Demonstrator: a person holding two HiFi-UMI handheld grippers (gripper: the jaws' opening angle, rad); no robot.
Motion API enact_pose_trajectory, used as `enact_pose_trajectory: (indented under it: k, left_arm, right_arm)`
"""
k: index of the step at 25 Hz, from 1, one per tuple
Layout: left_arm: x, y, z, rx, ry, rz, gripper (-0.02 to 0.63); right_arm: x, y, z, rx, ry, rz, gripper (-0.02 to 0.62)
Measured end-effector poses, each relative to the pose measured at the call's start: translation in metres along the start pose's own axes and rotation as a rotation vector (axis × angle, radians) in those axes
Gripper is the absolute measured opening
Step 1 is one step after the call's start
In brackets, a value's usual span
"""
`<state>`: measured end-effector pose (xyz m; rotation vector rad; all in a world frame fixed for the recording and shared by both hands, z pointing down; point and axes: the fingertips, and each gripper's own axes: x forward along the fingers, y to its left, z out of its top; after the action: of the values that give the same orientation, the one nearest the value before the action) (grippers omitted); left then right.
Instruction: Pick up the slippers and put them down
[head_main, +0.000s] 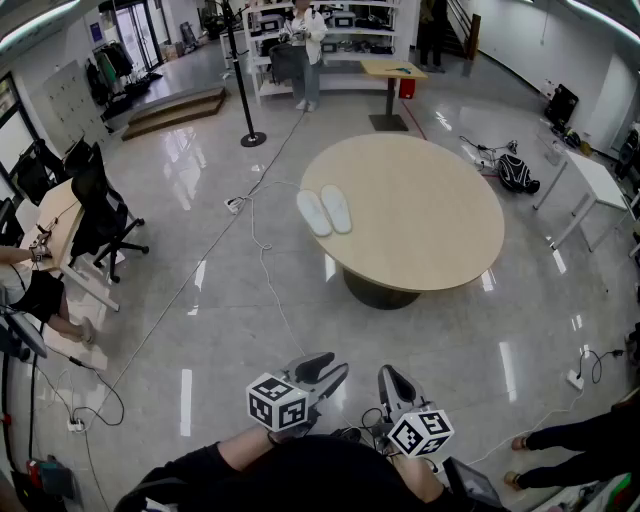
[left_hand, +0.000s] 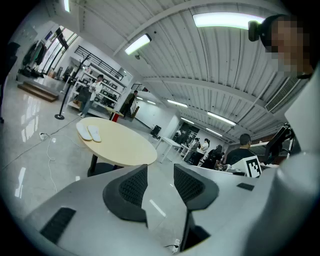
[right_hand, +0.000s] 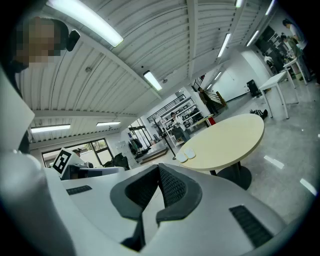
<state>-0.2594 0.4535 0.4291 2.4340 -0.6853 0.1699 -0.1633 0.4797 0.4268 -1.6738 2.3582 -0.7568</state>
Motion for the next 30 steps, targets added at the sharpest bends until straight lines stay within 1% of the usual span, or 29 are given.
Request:
enact_pose_trajectory:
  k: [5,8,11,14,17,22,26,30]
  left_arm:
    - [-0.041,0.049,0.017,-0.043,-0.030,0.019,0.179]
    - [-0.061,0.074,0.026,-0.056,-0.055,0.022,0.179]
    - [-0.078,0.097,0.034,-0.075,-0.072,0.012,0.179]
    - [-0.085,0.117,0.040,-0.096,-0.080,-0.015,0.179]
    - [-0.093,0.132,0.042,-0.098,-0.076,-0.050,0.179]
    - [-0.106,0.152,0.043,-0.114,-0.052,-0.098,0.179]
    - [-0.113,0.161,0.044,-0.136,-0.041,-0.106,0.179]
    - [-0.115,0.172,0.046,-0.144,-0.037,-0.089,0.179]
  right_arm:
    - [0.043,0.042,-0.013,-0.021,0.018,0.008,0.015]
    - [0.066,0.063,-0.020,-0.039,0.032,0.008,0.015]
    - [0.086,0.083,-0.024,-0.057,0.033,0.002,0.015]
    - [0.103,0.097,-0.022,-0.080,0.011,-0.015,0.015]
    - [0.115,0.107,-0.025,-0.097,-0.002,-0.057,0.017]
    - [0.128,0.124,-0.040,-0.072,0.001,-0.109,0.017]
    - [0.133,0.130,-0.042,-0.044,-0.010,-0.131,0.017]
    - [0.145,0.133,-0.045,-0.040,0.003,-0.116,0.017]
